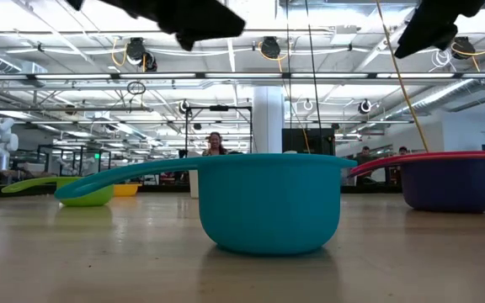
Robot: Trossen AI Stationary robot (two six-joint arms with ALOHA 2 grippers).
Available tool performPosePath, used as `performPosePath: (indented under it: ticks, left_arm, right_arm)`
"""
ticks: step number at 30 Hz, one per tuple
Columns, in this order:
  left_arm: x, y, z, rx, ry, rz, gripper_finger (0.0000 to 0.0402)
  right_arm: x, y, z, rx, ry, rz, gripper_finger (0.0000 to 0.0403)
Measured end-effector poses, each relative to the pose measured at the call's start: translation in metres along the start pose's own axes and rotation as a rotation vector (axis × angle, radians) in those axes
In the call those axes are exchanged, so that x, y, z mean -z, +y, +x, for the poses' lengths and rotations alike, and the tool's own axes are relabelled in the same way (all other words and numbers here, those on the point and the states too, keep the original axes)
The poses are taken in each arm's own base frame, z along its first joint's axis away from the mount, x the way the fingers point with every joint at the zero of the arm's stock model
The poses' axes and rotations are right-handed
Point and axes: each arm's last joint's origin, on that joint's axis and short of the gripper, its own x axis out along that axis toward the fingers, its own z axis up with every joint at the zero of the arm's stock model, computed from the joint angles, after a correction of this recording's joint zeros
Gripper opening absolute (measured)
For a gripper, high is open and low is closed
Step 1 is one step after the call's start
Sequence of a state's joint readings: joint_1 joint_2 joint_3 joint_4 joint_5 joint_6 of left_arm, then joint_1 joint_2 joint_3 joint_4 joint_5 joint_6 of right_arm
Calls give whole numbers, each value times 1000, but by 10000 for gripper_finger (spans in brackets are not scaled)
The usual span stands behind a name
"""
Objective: Nest measuring cups in basket
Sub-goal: Stack the red measuring cup on top of the orange measuring cup
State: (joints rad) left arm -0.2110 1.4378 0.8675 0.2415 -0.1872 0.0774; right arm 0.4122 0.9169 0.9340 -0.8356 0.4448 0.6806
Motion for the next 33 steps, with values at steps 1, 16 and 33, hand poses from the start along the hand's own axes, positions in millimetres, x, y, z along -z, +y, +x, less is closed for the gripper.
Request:
performPosePath:
  ticks: [1, 16, 33]
  left_arm:
    - [-2, 1, 6, 2, 4, 6, 81]
    - [-17, 15, 121, 15, 211, 181, 269]
    - [3, 10, 169, 14, 231, 290, 299]
  right_arm:
    - [0, 0, 0, 1, -1, -3, 130]
    - [-1, -8, -12, -26, -42, 5, 130]
    - [5, -18, 16, 188, -72, 51, 130]
